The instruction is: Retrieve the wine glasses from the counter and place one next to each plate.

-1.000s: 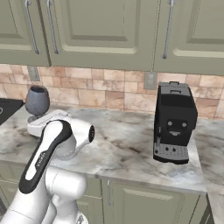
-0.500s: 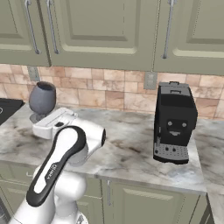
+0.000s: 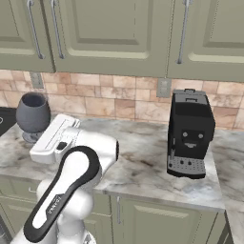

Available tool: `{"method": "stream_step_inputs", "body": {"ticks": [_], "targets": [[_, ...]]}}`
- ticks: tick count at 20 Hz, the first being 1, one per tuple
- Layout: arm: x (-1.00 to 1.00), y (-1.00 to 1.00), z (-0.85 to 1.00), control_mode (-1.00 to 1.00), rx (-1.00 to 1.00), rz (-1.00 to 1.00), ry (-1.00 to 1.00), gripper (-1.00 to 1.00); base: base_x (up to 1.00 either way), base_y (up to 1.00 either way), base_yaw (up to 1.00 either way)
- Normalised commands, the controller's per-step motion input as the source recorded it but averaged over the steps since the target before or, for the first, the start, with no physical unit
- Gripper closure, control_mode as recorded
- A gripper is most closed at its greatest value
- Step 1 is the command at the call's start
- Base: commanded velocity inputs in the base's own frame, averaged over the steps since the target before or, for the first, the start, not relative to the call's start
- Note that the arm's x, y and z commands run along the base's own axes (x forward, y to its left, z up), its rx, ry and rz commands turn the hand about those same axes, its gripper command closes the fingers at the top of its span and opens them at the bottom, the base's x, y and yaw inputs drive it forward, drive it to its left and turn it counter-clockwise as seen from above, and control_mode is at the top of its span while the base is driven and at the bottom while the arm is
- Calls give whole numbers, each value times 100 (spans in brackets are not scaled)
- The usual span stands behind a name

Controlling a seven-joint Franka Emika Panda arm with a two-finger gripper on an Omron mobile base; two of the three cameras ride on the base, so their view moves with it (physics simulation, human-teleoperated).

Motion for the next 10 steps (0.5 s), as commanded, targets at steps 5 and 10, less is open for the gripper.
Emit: {"method": "stream_step_inputs", "body": {"ticks": [5,10], "targets": [[-56,10,24,-100,0,0,-17,100,0,0,0],[-12,3,3,100,0,0,-1,100,-64,23,0]]}}
